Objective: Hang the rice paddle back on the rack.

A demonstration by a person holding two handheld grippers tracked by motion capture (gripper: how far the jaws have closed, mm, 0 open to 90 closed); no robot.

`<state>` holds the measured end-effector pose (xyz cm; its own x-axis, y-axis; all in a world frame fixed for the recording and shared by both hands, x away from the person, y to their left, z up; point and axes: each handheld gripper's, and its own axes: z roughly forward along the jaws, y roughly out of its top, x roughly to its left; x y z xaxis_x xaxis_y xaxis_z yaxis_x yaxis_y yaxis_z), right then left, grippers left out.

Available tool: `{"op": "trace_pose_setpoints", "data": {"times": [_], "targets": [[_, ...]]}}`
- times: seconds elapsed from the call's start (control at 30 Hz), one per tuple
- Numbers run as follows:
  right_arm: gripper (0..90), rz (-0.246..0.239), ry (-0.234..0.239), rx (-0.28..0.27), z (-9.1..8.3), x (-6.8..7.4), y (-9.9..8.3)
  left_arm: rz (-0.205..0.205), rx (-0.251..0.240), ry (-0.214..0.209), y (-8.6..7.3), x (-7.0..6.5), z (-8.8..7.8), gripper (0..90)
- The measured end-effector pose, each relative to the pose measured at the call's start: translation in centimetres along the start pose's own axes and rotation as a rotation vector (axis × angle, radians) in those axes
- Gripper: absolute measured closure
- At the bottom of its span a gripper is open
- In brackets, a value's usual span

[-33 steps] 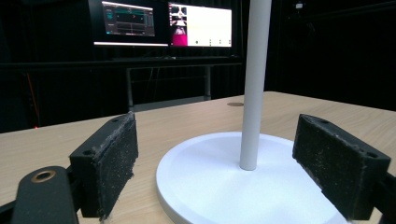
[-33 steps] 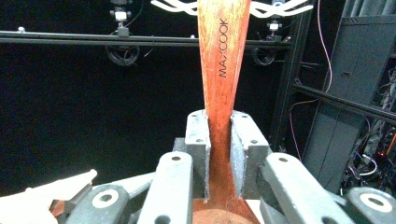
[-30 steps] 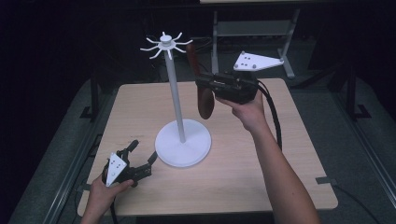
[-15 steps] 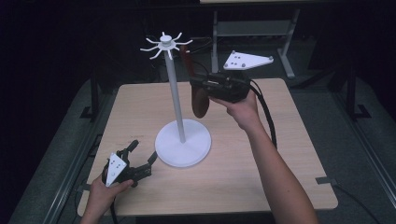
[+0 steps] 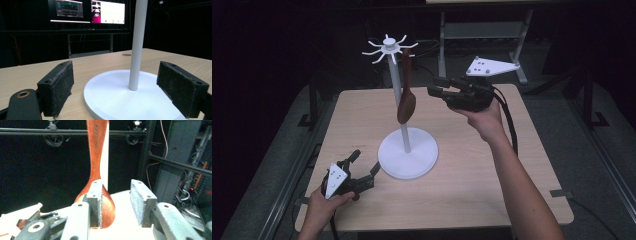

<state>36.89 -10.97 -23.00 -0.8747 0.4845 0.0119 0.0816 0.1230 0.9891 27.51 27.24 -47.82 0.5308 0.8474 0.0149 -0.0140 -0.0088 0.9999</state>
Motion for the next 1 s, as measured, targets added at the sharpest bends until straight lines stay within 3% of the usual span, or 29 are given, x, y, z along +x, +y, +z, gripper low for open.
{"op": "trace_pose_setpoints", "data": {"times": [0.33, 0.57, 0.9, 1.0], "targets": [[53.2, 0.027, -0.065, 0.048, -1.5, -1.0, -1.6, 0.001, 0.001, 0.001, 0.0, 0.0, 0.0, 13.6], [47.3, 0.053, -0.109, 0.102, -2.7, -1.6, -3.8, 0.002, -0.001, -0.003, 0.0, 0.0, 0.0, 13.6], [44.6, 0.099, -0.148, 0.194, -4.3, -1.9, -8.4, -0.003, 0.004, -0.003, 0.0, -0.1, 0.1, 13.6], [43.2, 0.106, -0.185, 0.241, -5.1, -2.2, -10.5, 0.002, 0.008, 0.001, 0.0, 0.0, 0.0, 13.6]]}}
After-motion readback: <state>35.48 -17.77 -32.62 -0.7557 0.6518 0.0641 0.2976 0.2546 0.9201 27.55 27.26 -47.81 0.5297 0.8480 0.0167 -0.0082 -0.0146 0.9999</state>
